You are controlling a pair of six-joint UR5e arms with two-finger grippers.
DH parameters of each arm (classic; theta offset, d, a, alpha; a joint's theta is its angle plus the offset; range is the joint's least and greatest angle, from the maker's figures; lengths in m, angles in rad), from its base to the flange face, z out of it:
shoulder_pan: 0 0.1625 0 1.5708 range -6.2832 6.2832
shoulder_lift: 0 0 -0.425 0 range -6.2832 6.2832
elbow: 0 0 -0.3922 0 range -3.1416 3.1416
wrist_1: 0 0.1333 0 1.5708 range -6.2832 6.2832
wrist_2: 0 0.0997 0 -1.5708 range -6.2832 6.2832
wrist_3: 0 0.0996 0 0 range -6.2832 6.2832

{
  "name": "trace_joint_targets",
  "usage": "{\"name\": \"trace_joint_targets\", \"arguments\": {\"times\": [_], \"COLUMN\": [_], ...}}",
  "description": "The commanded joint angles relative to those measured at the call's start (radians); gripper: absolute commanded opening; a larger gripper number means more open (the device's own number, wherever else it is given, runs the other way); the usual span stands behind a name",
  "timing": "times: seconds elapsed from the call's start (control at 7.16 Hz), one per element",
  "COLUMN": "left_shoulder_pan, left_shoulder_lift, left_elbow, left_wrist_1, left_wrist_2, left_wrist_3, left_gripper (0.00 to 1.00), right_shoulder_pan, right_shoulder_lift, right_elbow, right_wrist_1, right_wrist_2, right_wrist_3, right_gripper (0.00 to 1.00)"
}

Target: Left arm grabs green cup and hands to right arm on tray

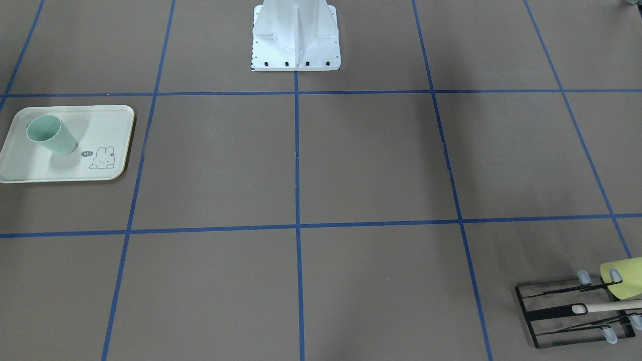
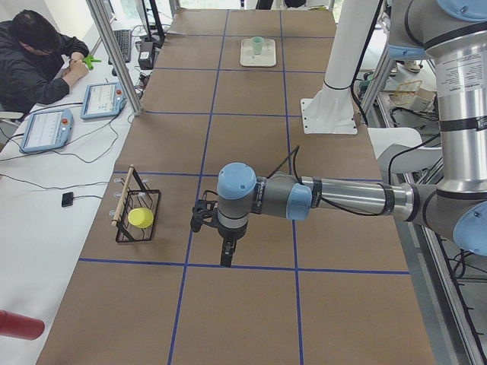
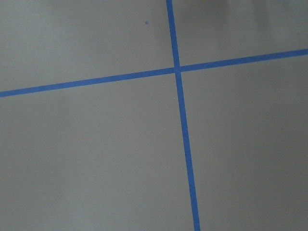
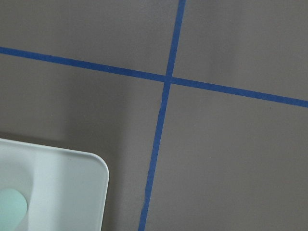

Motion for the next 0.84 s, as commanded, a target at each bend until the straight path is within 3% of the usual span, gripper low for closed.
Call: {"name": "trace_joint_targets", "arguments": {"times": [0.0,0.7], "left_shoulder_pan": [-0.003,-0.002], "left_shoulder_lift": [0.002,-0.06], "left_elbow": [0.001,0.019], "left_wrist_1": [-0.001,-0.007], "left_wrist_2": [-0.007,-0.003], "left_wrist_3": [-0.001,-0.012], "left_gripper": [1.0,1.0], "right_shoulder_pan": [-0.007,-0.007], "right_shoulder_lift": [0.0,0.008], "right_elbow": [-0.006,-0.008], "right_wrist_1": [0.0,0.0], "right_wrist_2": [0.001,0.001], "right_wrist_3": [-0.001,-0.001], "right_gripper": [0.99,0.99]}}
